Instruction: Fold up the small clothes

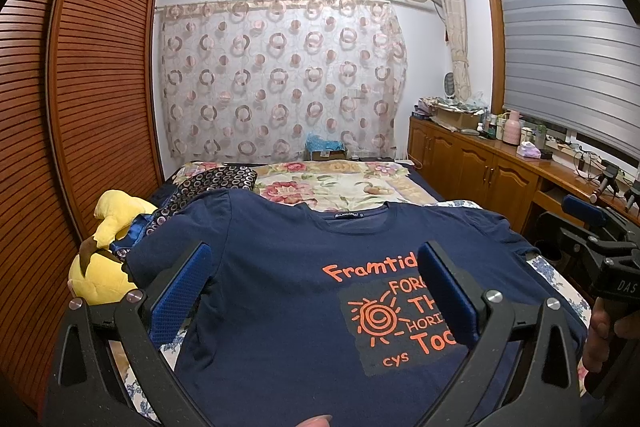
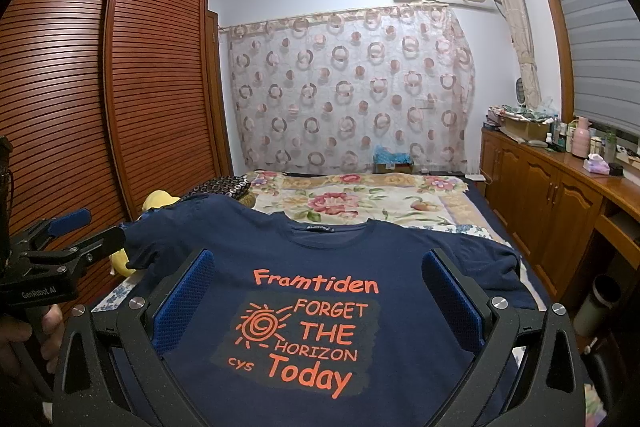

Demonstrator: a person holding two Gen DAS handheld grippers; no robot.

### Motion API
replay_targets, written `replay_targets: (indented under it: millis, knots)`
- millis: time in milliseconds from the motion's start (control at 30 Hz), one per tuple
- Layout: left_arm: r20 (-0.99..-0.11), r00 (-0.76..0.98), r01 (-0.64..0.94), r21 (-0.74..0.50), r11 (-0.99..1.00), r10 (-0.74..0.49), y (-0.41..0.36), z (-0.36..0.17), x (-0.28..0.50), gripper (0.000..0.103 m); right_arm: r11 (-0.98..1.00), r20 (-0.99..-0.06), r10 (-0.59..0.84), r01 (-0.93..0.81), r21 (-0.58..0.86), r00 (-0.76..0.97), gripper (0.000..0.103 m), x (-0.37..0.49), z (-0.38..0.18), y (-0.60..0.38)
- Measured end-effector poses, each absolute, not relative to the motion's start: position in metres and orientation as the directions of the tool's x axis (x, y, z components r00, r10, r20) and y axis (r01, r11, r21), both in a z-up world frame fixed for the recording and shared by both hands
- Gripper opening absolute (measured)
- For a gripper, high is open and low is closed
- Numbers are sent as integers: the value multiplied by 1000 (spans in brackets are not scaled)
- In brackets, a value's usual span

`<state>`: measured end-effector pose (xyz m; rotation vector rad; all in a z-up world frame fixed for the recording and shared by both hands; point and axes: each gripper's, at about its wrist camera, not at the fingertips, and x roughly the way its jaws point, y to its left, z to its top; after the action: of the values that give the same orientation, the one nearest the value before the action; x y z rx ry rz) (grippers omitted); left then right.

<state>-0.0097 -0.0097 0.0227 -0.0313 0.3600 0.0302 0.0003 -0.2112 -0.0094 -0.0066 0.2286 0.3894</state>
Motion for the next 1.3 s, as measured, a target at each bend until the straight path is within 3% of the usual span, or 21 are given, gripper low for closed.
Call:
replay_targets:
  millis: [1300]
  knots:
    - [-547,828,-180,-50,982,124,123,-49,24,103,813,-387,536,-582,-4,750,103,84,-11,-177]
